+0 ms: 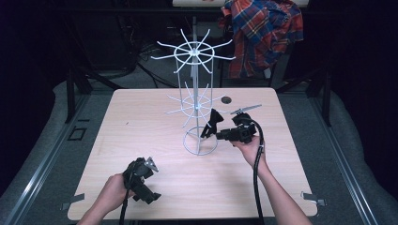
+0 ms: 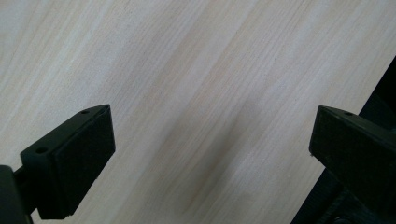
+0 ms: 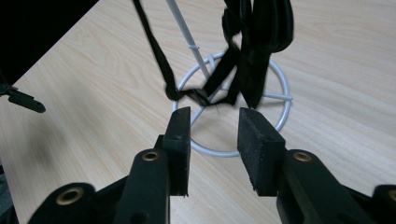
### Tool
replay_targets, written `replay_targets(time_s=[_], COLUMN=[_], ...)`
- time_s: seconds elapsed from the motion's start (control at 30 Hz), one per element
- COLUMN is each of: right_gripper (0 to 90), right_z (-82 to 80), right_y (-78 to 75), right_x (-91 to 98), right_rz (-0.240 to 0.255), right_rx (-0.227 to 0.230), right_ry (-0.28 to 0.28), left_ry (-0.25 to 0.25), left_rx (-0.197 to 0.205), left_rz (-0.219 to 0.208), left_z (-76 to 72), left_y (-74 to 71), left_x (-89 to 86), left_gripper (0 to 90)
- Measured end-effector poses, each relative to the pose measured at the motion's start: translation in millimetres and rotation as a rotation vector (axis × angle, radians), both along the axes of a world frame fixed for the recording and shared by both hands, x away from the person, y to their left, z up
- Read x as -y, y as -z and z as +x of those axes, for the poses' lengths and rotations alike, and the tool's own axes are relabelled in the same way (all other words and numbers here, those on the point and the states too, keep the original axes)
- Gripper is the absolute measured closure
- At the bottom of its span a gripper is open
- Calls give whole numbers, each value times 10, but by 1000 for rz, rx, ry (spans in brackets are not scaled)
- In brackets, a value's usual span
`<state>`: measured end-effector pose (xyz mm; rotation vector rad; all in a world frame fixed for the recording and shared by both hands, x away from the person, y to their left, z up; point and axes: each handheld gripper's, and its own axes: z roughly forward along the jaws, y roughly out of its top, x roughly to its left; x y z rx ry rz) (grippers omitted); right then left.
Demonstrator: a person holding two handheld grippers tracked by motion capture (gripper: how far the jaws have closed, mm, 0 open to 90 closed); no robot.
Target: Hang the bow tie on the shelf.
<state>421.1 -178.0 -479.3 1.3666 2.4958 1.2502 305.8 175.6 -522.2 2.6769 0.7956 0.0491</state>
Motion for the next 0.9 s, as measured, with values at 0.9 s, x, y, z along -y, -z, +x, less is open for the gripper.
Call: replay_targets(time_s=[0.9], right_gripper=[299], right_z=[-604], right_y=[-474], right_x=[150], right_rz=[-217], right_rx=[140], right_ry=[-23], left_ry=[-38], left_rx=[-3], left_rz=[-13], left_z=[22], left_y=[-10], left_x=[-44], left_gripper=[1])
